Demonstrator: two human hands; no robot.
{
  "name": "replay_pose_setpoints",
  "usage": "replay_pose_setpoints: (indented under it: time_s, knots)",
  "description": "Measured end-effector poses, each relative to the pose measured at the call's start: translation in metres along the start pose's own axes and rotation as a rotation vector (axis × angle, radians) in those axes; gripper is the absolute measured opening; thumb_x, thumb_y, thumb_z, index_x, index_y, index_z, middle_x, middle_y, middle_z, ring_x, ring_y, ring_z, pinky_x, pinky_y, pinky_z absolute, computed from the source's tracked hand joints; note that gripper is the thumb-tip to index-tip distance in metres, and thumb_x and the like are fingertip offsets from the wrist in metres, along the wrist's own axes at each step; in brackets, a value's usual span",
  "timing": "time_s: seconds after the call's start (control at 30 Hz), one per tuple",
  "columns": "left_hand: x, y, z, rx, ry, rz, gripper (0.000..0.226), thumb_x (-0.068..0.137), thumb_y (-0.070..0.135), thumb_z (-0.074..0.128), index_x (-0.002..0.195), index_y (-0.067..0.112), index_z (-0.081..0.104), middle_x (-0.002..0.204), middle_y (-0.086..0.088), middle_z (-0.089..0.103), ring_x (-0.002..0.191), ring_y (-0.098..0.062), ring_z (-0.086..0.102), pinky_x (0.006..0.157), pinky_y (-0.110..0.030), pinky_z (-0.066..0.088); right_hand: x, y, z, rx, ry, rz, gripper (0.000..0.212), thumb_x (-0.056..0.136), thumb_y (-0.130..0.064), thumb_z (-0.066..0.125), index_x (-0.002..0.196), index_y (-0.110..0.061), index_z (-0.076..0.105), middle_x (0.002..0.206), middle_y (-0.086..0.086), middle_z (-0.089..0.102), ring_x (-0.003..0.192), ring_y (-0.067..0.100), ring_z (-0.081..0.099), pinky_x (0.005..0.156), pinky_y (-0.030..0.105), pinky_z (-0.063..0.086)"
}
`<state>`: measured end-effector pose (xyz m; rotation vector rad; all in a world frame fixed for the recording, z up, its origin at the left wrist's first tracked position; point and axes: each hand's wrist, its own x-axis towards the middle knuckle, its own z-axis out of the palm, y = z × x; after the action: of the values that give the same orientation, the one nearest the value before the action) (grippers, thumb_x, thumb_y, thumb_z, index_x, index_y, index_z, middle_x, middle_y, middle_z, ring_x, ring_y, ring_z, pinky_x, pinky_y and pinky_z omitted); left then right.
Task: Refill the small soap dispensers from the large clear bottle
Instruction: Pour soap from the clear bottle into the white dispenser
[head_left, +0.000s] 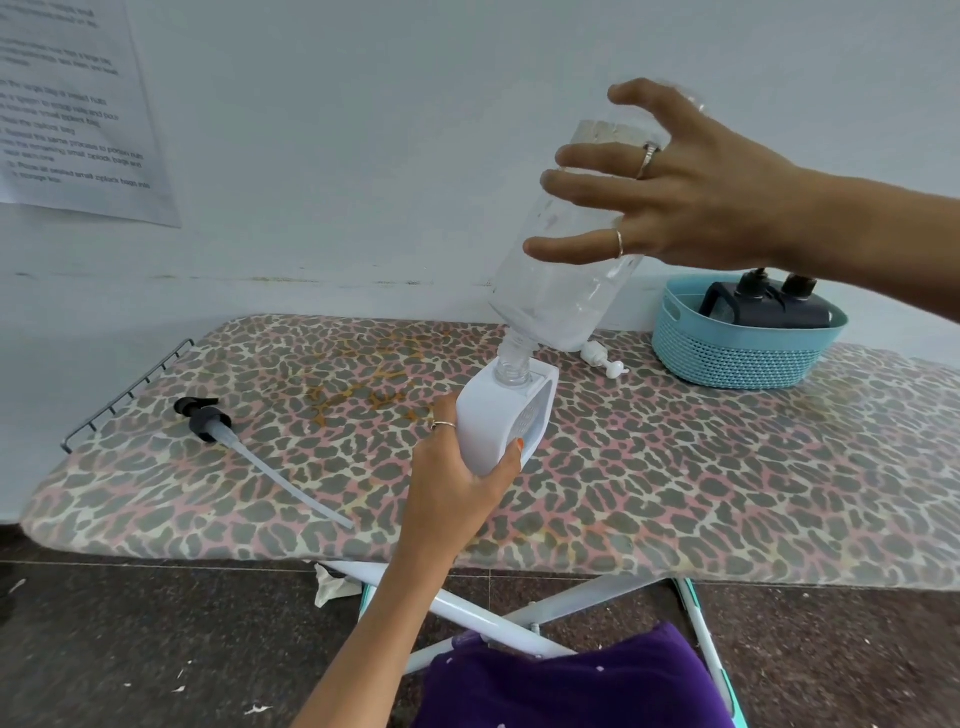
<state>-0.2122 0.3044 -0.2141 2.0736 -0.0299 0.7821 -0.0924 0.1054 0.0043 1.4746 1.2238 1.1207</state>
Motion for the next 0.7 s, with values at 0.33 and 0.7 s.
replay_pose_setpoints:
  time_s: [0.33,0.7]
  knots:
    - [0.0,0.0,0.0,-0.011,0.0,-0.009,0.06,0.076,0.031,0.077,0.122,0.011,0.045,0.101,0.007,0.054,0.08,0.0,0.055,0.063,-0.003,0.046,0.016,0.003,-0.013,0.043,0.036,-0.057,0.064,0.092,0.011,0.029,0.144,-0.028,0.035,0.133,0.021,0.05,0.123,0.036,0.05,0.109,0.056,0.012]
    - [0.0,-0.002,0.0,-0.022,-0.008,-0.004,0.059,0.076,0.038,0.073,0.12,0.013,0.044,0.103,0.003,0.058,0.083,-0.006,0.059,0.065,-0.012,0.053,0.012,-0.003,-0.016,0.103,0.002,-0.017,0.063,0.095,0.006,0.02,0.144,-0.03,0.034,0.133,0.015,0.051,0.125,0.033,0.048,0.109,0.055,0.017]
